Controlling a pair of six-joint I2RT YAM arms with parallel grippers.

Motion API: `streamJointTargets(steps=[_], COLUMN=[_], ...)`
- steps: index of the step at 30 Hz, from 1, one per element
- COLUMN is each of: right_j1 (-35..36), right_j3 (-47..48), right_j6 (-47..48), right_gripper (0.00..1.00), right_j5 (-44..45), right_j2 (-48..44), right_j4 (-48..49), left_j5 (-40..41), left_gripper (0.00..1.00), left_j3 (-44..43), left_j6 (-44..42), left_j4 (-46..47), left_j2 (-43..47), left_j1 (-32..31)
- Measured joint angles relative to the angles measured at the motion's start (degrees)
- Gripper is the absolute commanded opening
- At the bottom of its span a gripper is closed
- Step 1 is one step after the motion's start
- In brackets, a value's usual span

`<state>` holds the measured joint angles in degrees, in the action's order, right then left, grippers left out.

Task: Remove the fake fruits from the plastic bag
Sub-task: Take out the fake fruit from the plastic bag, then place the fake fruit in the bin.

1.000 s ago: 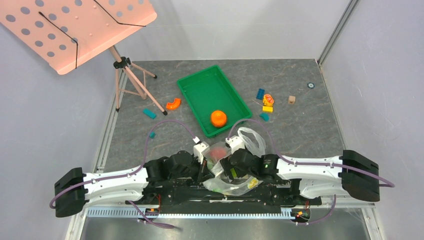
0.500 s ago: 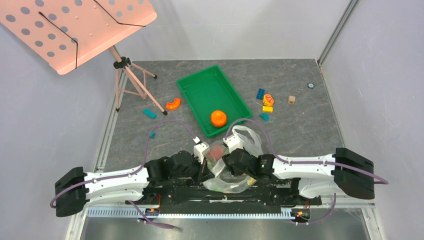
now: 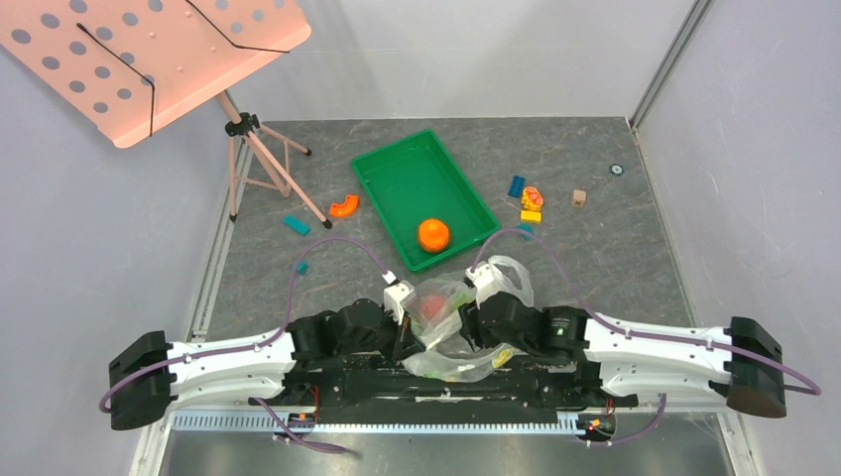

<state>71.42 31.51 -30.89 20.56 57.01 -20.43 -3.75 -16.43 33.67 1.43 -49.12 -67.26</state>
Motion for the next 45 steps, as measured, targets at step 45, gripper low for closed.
streamJointTargets(steps=[45], right_j1=[-17.31], right_j3=[24.83], right_j6=[12.68], right_gripper=[0.45], right_j5=[-17.77], right_j2=[11.04], right_j4=[-7.19], left_j5=[5.35], left_gripper=[0.06], left_j3=[0.0], left_j6=[0.0], left_j4=[-0.57], left_j2=[1.31], left_j1=[0.0])
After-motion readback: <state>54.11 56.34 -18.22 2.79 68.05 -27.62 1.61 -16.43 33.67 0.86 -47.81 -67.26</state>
